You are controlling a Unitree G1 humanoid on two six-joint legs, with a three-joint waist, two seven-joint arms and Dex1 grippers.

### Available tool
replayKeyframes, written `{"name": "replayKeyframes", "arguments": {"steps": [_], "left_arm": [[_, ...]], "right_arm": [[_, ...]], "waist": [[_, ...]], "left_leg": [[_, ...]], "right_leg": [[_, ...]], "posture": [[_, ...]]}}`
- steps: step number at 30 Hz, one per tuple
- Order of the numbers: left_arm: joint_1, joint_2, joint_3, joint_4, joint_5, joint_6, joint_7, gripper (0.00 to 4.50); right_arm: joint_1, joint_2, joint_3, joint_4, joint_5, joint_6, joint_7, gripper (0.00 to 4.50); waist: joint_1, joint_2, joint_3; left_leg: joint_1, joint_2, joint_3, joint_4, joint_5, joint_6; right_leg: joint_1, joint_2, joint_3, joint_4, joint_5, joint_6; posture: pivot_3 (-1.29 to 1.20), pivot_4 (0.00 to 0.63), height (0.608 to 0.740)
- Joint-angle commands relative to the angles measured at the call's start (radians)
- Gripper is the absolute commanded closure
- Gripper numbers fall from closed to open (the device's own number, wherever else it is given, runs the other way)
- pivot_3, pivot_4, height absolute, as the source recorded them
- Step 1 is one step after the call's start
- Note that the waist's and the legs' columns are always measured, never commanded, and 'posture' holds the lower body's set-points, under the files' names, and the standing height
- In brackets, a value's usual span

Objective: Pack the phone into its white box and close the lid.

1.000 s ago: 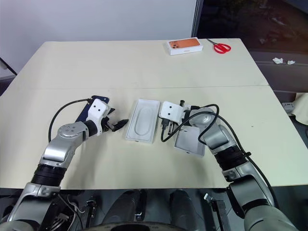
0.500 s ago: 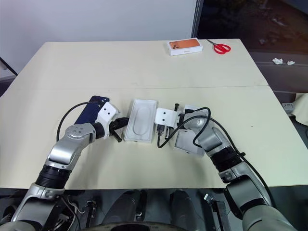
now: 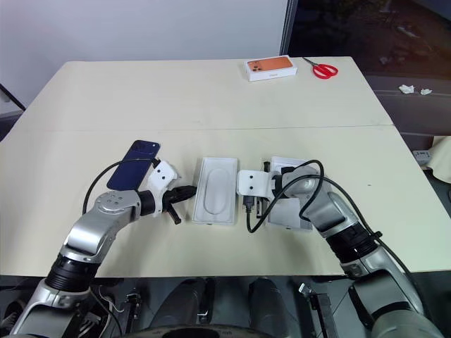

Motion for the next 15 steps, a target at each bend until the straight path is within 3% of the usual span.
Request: {"name": "replayKeyframes", "arguments": {"steps": [1,10,15], "left_arm": [[0.021,0.000,-0.018,-0.050,-0.048,0.010,-0.038,4.47],[0.013,0.023,0.023,-0.030,-0.042,0.008,-0.019,4.47],[0.000,0.084,0.135,-0.001,-0.095,0.034,-0.033,4.47]], "right_arm": [[-0.009,-0.015,-0.032,-0.049,0.034,-0.001,0.013,4.50],[-0.026,-0.025,-0.050,-0.081,0.078,0.039,0.041,4.50],[-0.119,-0.024,-0.092,-0.038,0.102,0.043,0.023,4.50]], "waist": [[-0.001,0.000,0.000],[-0.001,0.000,0.000],[-0.007,0.000,0.001]], "left_leg": [[0.000,0.000,0.000,0.000,0.000,0.000],[0.000,0.000,0.000,0.000,0.000,0.000],[0.000,0.001,0.000,-0.001,0.000,0.000]], "right_leg": [[0.000,0.000,0.000,0.000,0.000,0.000],[0.000,0.000,0.000,0.000,0.000,0.000],[-0.002,0.001,0.000,0.001,0.000,0.000]], "posture": [[0.00,0.150,0.740],[0.00,0.150,0.740],[0.00,0.150,0.740]]}}
